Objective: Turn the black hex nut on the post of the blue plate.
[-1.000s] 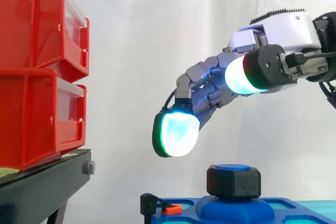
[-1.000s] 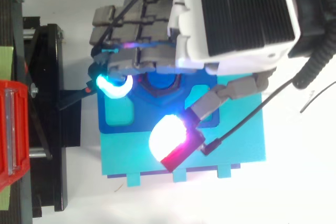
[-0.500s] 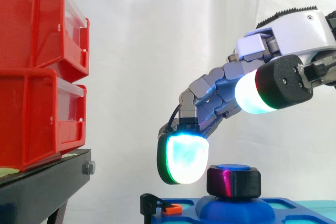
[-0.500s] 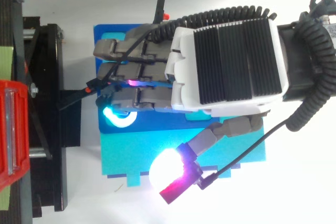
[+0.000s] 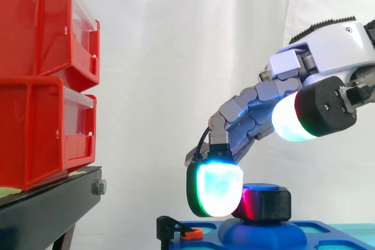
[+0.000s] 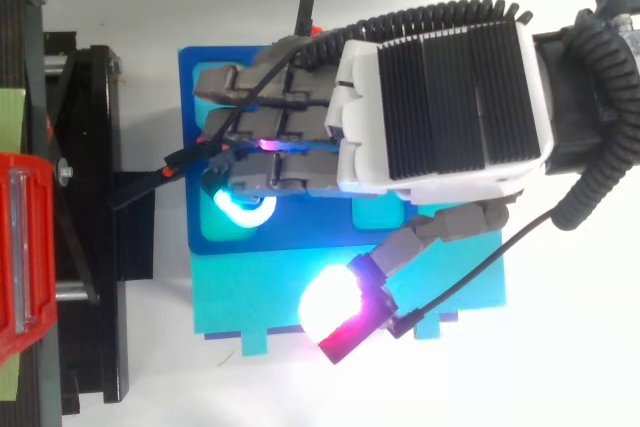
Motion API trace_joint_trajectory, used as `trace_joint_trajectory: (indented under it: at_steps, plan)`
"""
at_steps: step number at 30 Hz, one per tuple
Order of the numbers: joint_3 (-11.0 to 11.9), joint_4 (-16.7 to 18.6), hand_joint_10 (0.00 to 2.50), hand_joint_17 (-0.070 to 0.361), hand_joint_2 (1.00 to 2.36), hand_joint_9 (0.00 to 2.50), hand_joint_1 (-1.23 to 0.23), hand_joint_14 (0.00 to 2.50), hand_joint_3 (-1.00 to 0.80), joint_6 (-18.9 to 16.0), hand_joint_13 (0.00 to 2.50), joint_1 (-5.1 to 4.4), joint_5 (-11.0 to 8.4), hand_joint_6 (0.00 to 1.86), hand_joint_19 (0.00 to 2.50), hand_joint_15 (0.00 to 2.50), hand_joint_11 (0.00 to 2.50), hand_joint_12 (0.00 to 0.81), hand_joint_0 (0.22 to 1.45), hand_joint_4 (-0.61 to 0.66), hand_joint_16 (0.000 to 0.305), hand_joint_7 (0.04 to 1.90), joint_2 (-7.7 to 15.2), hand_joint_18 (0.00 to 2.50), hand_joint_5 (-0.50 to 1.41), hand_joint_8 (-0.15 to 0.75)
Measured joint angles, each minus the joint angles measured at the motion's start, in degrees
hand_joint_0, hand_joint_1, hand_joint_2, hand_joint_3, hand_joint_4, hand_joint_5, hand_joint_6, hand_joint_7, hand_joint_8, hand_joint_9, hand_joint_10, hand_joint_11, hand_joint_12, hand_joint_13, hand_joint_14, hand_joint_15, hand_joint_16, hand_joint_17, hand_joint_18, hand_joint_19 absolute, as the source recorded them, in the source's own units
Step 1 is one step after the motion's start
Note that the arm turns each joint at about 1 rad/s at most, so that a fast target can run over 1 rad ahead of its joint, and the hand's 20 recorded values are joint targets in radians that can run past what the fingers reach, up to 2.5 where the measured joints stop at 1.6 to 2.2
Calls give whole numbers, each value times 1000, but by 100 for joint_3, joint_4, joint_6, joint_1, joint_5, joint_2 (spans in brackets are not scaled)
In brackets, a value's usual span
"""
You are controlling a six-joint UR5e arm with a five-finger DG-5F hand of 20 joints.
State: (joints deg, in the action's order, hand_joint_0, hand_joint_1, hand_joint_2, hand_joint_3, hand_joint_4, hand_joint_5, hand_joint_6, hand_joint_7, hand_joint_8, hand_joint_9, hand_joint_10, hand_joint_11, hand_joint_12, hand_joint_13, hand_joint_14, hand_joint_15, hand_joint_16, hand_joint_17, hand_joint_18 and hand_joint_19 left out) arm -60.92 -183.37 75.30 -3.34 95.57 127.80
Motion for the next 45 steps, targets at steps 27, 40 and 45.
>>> trace_joint_trajectory:
  at_steps: [27, 40, 45]
  plan:
    - [-304, 550, 0, 122, 1000, 360, -248, 1, -500, 131, 212, 345, 477, 503, 362, 0, 0, 356, 487, 298, 54, 903, 3, 285, -163, 273]
    - [-306, 546, 0, 121, 1000, 360, -250, 0, -500, 222, 216, 589, 769, 503, 360, 1, 0, 356, 487, 295, 54, 906, 1, 294, -163, 272]
    - [-306, 546, 0, 121, 1000, 361, -251, 0, -500, 254, 219, 708, 918, 503, 362, 2, 0, 355, 488, 297, 54, 905, 3, 299, -163, 272]
